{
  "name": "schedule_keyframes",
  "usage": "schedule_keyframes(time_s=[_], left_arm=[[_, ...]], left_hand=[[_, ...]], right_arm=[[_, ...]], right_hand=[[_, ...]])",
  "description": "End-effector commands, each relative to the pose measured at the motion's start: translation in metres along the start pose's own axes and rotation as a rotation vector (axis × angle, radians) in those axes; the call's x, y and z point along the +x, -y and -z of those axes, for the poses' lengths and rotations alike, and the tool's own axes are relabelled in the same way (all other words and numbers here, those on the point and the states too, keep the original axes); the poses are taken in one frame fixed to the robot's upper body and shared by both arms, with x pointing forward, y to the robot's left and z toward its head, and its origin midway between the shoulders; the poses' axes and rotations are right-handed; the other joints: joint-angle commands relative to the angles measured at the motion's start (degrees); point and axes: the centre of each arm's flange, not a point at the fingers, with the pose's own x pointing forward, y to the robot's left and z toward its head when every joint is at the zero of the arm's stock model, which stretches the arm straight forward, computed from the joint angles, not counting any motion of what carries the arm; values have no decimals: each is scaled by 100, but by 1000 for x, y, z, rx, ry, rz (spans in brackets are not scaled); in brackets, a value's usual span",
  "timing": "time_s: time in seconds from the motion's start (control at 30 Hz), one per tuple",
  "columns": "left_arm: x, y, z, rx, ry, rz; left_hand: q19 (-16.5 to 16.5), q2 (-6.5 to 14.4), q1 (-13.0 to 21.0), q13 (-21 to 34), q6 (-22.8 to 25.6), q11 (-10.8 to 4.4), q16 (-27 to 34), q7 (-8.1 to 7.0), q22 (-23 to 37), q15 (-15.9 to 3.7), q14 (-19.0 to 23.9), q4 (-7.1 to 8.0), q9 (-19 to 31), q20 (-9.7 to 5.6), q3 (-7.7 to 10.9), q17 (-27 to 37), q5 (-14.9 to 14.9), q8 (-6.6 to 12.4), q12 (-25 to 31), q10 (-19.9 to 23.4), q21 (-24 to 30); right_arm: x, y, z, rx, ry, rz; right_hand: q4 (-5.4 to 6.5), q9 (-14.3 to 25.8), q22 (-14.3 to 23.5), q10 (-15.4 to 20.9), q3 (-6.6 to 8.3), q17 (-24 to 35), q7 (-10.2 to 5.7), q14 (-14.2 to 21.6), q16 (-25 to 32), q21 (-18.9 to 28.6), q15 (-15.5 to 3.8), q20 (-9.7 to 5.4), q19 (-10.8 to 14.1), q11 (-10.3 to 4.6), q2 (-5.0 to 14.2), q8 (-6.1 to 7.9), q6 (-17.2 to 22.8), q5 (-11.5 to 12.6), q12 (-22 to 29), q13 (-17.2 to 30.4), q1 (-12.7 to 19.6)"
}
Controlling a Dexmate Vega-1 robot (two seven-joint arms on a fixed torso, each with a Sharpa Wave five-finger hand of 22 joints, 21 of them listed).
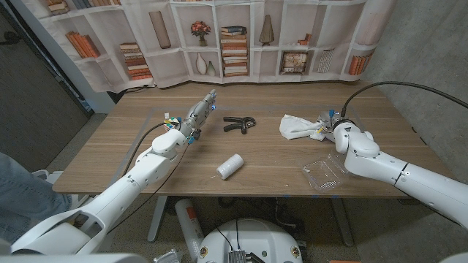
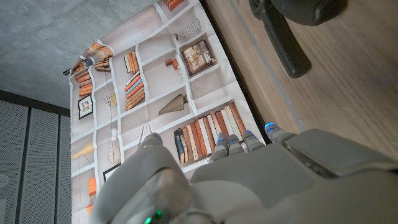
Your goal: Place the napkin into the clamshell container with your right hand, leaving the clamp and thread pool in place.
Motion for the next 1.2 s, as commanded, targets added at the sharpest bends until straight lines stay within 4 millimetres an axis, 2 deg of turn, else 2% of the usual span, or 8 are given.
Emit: schedule_keyframes(time_s=[0.03, 0.23, 0.33, 0.73, 0.8, 0.9, 0.97, 1.2], left_arm=[[7, 1, -1, 1, 4, 13], [8, 2, -1, 0, 7, 16], [8, 2, -1, -2, 8, 16], [5, -1, 1, 0, -7, 11], [4, -2, 0, 2, -4, 9], [4, -2, -2, 2, 1, 9], [4, -2, -3, 4, 2, 10], [5, -2, -4, 4, 6, 13]], left_hand=[[-710, 57, 2, 18, 24, -20, -3, 19, 21, 40, -280, 0, 7, 32, -30, 24, -14, 21, 10, -30, -19], [-710, 59, 3, 18, 29, -18, -3, 20, 21, 38, -282, 1, 7, 32, -35, 24, -16, 21, 8, -34, -19], [-708, 60, 4, 18, 30, -13, -3, 21, 21, 38, -281, 1, 7, 31, -37, 24, -17, 20, 8, -35, -19], [-706, 67, 8, 18, 26, -12, -3, 20, 22, 38, -285, 0, 7, 24, -46, 25, -20, 16, 7, -38, -19], [-711, 68, 8, 18, 24, -12, -3, 20, 22, 38, -285, 0, 7, 29, -47, 25, -20, 14, 7, -38, -21], [-715, 69, 9, 18, 22, -11, -3, 17, 22, 40, -287, 1, 7, 35, -48, 25, -21, 13, 6, -41, -22], [-716, 70, 9, 18, 22, -3, -3, 23, 22, 40, -286, 1, 7, 41, -49, 25, -21, 13, 6, -41, -23], [-714, 73, 11, 18, 23, -12, -3, 22, 22, 38, -289, 0, 7, 34, -54, 25, -23, 12, 6, -42, -22]], right_arm=[[-3, 14, -1, 20, 5, 72], [-7, 22, 1, 26, 5, 100], [-8, 25, 2, 32, 3, 113], [-15, 39, 1, 41, 10, 136], [-17, 42, 1, 41, 9, 141], [-19, 46, 1, 47, 12, 148], [-20, 48, 1, 52, 10, 151], [-25, 54, 0, 57, 5, 156]], right_hand=[[46, 21, 109, 115, 8, 131, 12, 72, 54, 171, -438, -281, -115, 21, 119, -15, 67, -26, 75, 84, 324], [77, 22, 193, 122, -20, 223, 23, 78, 77, 316, -435, -278, -177, 5, 133, -43, 94, -33, 68, 140, 414], [96, 21, 240, 147, -38, 270, 32, 74, 80, 401, -434, -278, -228, 53, 143, -62, 107, -35, 70, 173, 448], [119, 32, 365, 310, -75, 377, 22, 89, 84, 641, -433, -282, -353, -15, 168, -104, 154, -36, 113, 267, 544], [127, 26, 391, 353, -83, 396, 15, 92, 81, 696, -430, -281, -387, 40, 175, -125, 150, -36, 124, 289, 556], [139, 17, 426, 401, -92, 421, 2, 111, 80, 771, -427, -284, -435, -8, 188, -153, 148, -34, 134, 320, 569], [143, 13, 445, 429, -98, 430, 1, 113, 73, 814, -428, -283, -453, 45, 190, -164, 154, -34, 131, 321, 573], [151, 8, 496, 471, -118, 457, 1, 136, 59, 946, -425, -284, -507, 3, 187, -199, 162, -35, 130, 369, 588]])
